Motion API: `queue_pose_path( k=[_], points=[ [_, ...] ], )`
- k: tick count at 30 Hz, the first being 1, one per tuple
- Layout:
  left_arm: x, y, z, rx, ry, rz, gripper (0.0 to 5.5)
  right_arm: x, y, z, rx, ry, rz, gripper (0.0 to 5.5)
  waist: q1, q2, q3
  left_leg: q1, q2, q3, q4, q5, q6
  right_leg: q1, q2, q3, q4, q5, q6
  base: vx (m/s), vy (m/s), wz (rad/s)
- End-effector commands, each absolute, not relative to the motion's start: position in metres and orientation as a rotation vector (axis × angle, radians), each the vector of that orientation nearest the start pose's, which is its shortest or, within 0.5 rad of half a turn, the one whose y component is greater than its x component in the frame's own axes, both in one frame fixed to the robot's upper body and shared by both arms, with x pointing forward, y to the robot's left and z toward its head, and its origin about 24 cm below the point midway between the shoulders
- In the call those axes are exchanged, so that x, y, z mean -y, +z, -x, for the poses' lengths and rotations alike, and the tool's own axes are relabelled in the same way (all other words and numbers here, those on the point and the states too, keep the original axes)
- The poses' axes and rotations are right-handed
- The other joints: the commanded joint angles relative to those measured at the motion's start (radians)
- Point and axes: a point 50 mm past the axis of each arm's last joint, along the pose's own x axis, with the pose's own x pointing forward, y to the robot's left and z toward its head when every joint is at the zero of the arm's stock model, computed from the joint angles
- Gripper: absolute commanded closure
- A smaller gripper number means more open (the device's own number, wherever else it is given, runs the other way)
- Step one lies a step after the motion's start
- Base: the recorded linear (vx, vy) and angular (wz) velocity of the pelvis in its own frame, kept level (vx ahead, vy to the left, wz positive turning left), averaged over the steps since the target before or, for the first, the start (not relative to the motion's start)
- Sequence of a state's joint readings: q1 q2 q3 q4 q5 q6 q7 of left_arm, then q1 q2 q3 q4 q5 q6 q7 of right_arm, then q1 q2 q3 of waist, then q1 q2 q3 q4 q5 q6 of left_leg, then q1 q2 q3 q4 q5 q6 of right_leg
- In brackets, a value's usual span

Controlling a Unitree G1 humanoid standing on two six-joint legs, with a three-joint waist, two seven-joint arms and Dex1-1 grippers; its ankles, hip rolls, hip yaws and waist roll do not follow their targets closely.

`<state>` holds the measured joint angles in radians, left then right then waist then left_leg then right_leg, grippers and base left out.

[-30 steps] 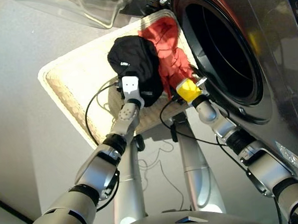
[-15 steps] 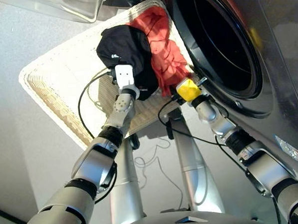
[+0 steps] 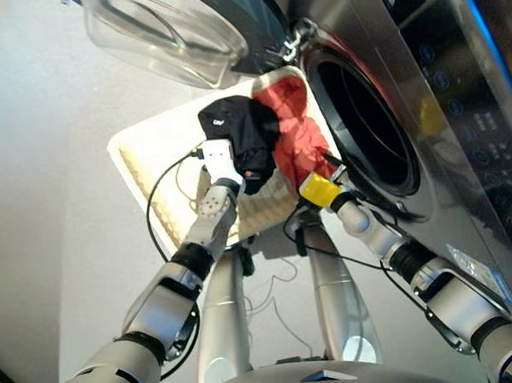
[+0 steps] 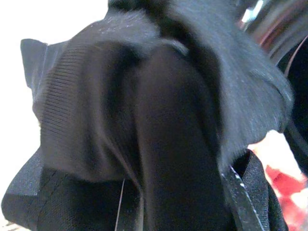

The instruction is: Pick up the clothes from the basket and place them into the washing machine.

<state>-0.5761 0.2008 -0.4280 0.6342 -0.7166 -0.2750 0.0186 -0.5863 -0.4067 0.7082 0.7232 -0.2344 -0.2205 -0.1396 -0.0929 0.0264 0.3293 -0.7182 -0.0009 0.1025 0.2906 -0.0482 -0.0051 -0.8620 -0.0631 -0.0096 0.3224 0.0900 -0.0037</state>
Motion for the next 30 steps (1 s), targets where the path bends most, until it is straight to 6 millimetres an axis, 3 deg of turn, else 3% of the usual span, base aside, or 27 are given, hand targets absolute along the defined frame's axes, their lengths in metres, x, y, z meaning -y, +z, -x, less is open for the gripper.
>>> queue_pose_path(
  k=[1,9,14,20,25,30],
  points=[
    [-0.085,0.092,-0.333,0.182,-0.379,0.401,5.50,0.119,0.023,-0.321,0.137,0.520,1.073,0.00,0.009,0.052,-0.042,0.003,-0.020,-0.010,-0.014,0.045,-0.023,0.106,-0.025,-0.047,-0.082,0.014,0.098,-0.062,-0.006,0.088],
    [-0.072,0.101,-0.315,0.210,-0.450,0.596,5.50,0.113,0.043,-0.326,0.340,0.411,1.220,0.00,0.030,0.071,-0.032,0.070,-0.030,-0.024,-0.009,0.037,-0.013,0.175,-0.025,-0.058,-0.074,-0.005,0.095,-0.010,-0.001,0.014],
    [-0.068,0.104,-0.306,0.203,-0.475,0.656,5.50,0.104,0.068,-0.341,0.462,0.279,1.260,0.00,0.048,0.092,-0.043,0.075,-0.033,-0.024,-0.010,0.038,-0.009,0.181,-0.027,-0.058,-0.076,-0.009,0.093,0.000,0.000,0.000],
    [-0.069,0.103,-0.297,0.184,-0.486,0.710,5.50,0.103,0.075,-0.353,0.413,0.199,1.225,0.00,0.067,0.109,-0.060,0.067,-0.038,-0.025,-0.023,0.050,-0.008,0.177,-0.028,-0.060,-0.087,-0.006,0.091,0.000,0.000,0.000],
    [-0.073,0.114,-0.283,0.221,-0.540,0.782,5.50,0.110,0.074,-0.359,0.359,0.129,1.214,0.00,0.087,0.122,-0.074,0.056,-0.040,-0.031,-0.018,0.052,-0.006,0.172,-0.028,-0.065,-0.085,-0.009,0.088,0.000,0.000,0.000],
    [-0.078,0.131,-0.262,0.263,-0.658,0.840,5.50,0.111,0.086,-0.374,0.316,0.062,1.151,0.00,0.122,0.142,-0.092,0.039,-0.042,-0.037,-0.015,0.057,-0.003,0.158,-0.031,-0.065,-0.082,-0.010,0.087,0.000,0.000,0.000]
  ],
)
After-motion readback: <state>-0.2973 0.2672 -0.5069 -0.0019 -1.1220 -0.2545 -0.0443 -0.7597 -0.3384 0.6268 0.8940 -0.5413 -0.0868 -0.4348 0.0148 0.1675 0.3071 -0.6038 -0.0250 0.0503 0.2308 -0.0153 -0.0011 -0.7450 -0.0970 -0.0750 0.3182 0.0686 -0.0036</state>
